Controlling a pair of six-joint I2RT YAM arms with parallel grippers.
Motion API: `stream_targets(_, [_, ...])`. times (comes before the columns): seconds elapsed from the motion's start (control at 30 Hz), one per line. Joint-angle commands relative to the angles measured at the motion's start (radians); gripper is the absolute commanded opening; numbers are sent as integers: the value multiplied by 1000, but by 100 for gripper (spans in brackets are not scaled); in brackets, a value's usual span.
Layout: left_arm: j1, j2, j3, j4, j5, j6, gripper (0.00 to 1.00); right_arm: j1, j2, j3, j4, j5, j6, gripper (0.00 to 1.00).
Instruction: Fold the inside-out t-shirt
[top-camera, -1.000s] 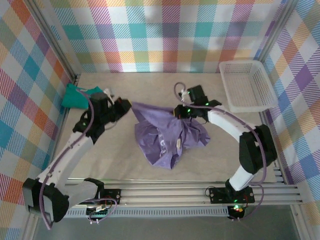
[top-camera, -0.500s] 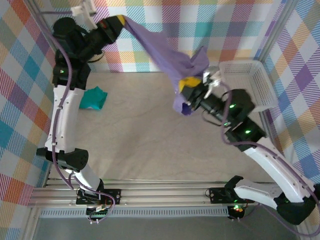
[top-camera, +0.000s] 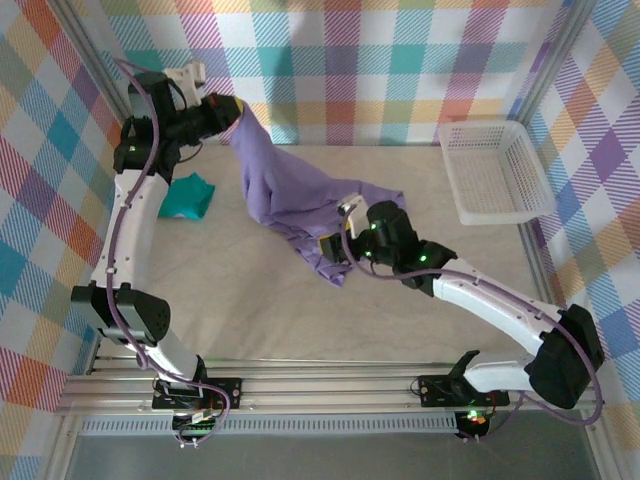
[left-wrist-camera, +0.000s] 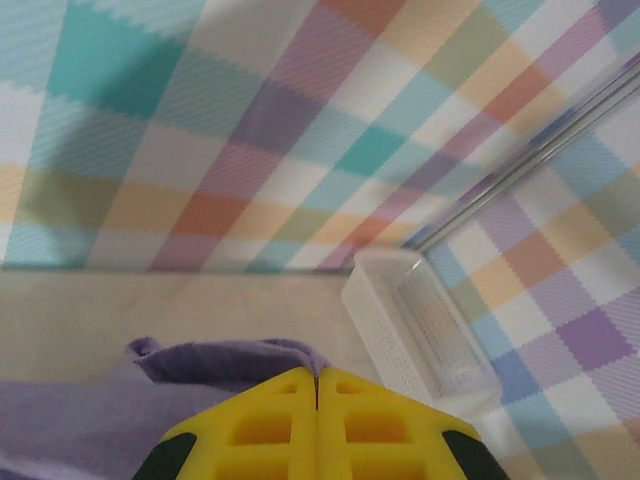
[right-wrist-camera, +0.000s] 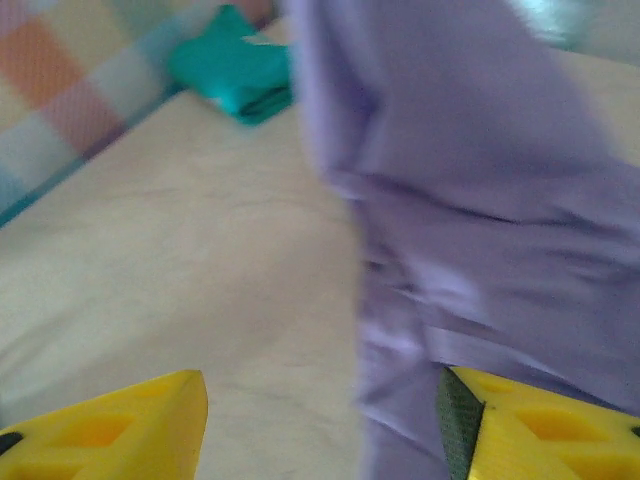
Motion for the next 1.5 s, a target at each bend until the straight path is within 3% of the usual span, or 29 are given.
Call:
stream_targets(0.0, [-1, -150, -82, 76, 27, 6, 0, -37, 73, 12, -85, 57, 47, 64])
stream_targets(0.17, [-2, -251, -210, 114, 5, -31, 0, -42, 306, 126, -72, 49, 37, 68])
stream_targets(0.47, [-2, -292, -225, 58, -12, -30, 0, -55, 680, 396, -172, 93, -32, 68])
stream_targets(0.57, [-2, -297, -225, 52, -26, -31, 0, -78, 732, 428, -179, 75, -26, 50])
stream_targets(0.63, [-3, -298, -224, 38, -49, -30, 0, -97, 737, 438, -185, 47, -27, 31])
stream_targets(0.73, [-1, -301, -212, 9, -91, -31, 0, -130, 700, 428, -204, 39, -46, 5])
stream_targets(0.77, [-1, -302, -207, 0, -106, -33, 0, -145, 672, 417, -208, 40, -52, 0])
stream_targets(0.97, [5, -316, -137, -79, -208, -39, 0, -281, 347, 305, -216, -51, -81, 0])
stream_targets(1.13, [46, -322, -30, -159, -288, -28, 0, -365, 80, 319, -315, -171, -123, 0])
stream_targets(1.27, [126, -318, 71, -209, -328, -55, 0, -387, -56, 411, -423, -186, -182, 0])
stream_targets(1.47, [230, -313, 202, -318, -356, -21, 0, -407, -124, 571, -611, -144, -252, 0])
